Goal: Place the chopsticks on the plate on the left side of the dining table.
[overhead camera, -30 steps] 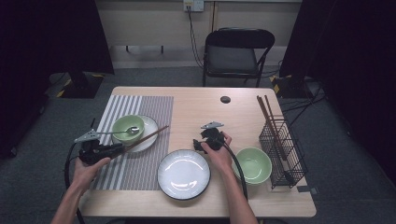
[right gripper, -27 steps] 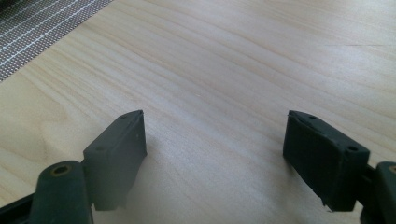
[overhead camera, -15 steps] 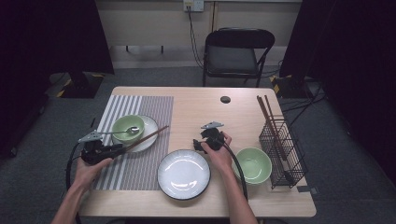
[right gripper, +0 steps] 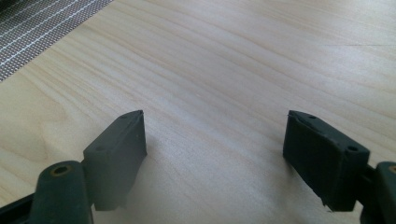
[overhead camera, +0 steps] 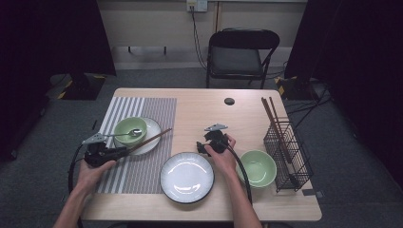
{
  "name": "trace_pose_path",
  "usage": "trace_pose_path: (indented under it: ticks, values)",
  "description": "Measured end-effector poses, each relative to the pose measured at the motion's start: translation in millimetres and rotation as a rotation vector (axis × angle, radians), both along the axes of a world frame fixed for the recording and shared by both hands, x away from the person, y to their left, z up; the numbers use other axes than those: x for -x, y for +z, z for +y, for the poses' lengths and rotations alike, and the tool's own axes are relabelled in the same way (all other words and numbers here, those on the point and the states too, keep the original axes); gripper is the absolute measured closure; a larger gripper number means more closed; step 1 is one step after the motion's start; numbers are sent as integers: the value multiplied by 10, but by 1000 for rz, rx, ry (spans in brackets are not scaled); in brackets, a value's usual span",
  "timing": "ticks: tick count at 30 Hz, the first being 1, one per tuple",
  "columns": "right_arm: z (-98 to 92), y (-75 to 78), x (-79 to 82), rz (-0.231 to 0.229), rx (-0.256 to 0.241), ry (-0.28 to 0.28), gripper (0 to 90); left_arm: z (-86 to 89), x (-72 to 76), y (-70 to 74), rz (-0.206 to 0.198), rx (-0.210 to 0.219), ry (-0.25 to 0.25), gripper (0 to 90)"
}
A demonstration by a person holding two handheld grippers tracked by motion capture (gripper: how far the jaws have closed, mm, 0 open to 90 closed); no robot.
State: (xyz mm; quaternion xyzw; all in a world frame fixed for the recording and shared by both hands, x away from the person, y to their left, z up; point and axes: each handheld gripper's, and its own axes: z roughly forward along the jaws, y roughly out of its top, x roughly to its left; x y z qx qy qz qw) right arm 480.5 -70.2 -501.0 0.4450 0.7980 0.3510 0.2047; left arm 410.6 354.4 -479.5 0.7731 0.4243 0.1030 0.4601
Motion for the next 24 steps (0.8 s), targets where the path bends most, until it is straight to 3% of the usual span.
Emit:
trace_pose_path:
  ticks: [24]
  values:
    - [0, 0, 0, 0, 0, 0, 208, 146, 11, 20, -34, -15, 42, 709]
